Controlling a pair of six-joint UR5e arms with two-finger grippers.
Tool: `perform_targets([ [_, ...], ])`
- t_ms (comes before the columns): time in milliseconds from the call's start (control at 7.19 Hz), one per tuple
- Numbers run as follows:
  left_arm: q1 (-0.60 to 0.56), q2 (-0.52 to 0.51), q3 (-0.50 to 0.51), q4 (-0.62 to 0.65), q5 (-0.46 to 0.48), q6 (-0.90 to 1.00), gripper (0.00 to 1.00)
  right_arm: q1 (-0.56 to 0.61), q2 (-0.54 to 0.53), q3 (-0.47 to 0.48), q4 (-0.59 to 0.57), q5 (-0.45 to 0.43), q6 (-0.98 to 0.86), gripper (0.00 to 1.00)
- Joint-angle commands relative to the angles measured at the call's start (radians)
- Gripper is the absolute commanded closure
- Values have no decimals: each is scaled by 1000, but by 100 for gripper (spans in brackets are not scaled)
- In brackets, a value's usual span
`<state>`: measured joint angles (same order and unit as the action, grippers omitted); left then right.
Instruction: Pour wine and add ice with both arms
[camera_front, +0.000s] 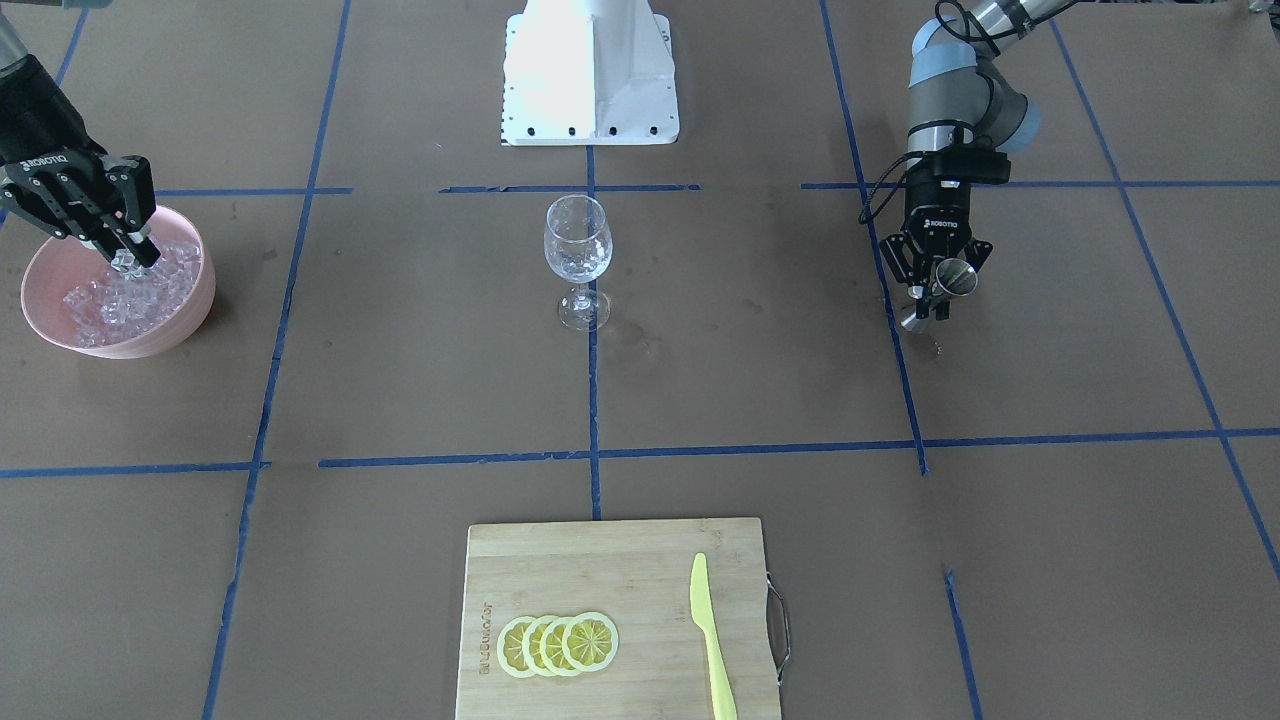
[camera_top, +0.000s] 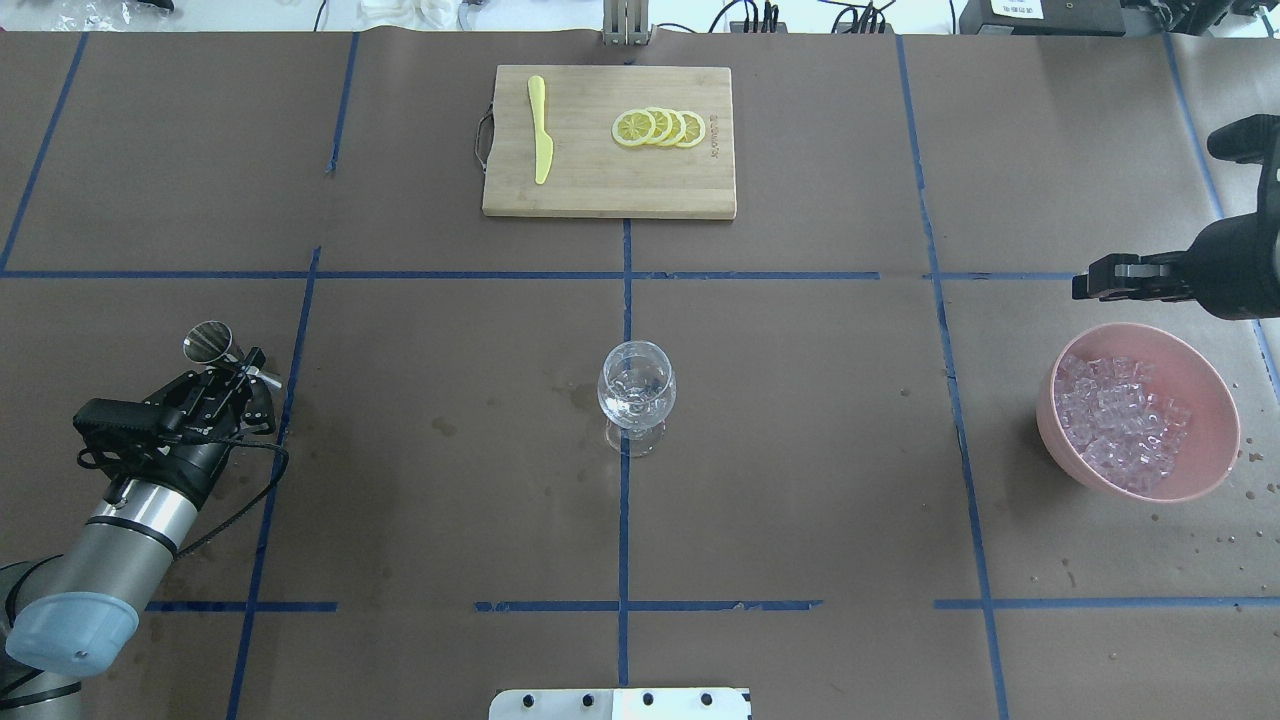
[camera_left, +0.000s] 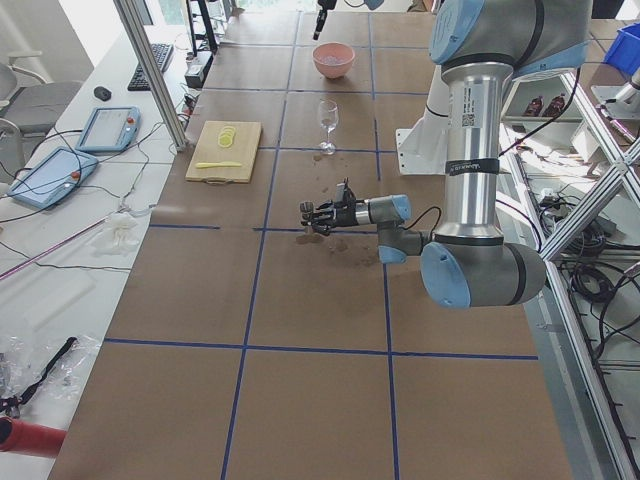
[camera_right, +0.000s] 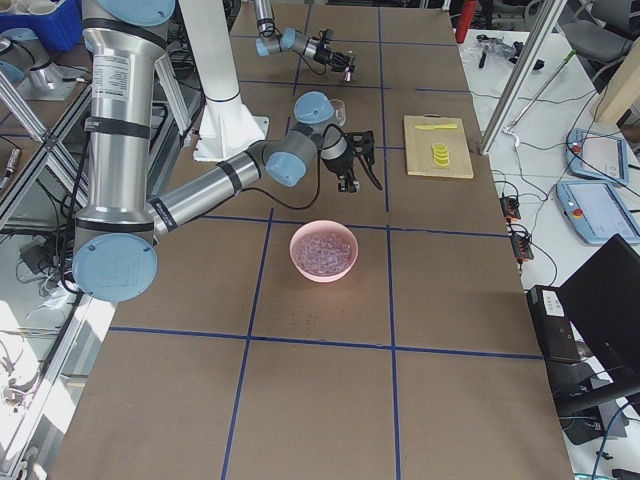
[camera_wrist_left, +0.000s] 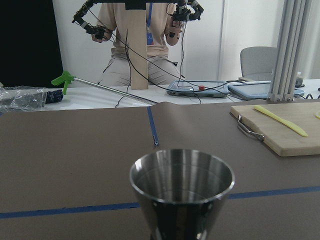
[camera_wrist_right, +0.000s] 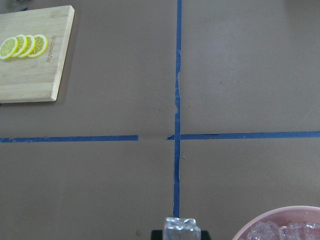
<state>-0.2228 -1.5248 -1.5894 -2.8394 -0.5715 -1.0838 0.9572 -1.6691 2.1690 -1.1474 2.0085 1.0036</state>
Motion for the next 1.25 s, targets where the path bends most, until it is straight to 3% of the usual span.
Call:
perform_targets([
  [0, 0, -3, 9, 2, 1, -1, 99, 0, 0, 5, 0, -1, 1, 100],
  [278, 0, -2, 15, 2, -1, 10, 84, 0, 11, 8, 0, -1, 1, 100],
  [417, 0, 0, 17, 3, -1, 15, 69, 0, 21, 8, 0, 1, 0, 100],
  [974, -1, 2, 15, 3, -10, 18, 59, -12, 188, -9, -14, 59, 88, 100],
  [1113, -1, 8, 12, 3, -13, 21, 52, -31, 204, -9, -14, 59, 101, 100],
])
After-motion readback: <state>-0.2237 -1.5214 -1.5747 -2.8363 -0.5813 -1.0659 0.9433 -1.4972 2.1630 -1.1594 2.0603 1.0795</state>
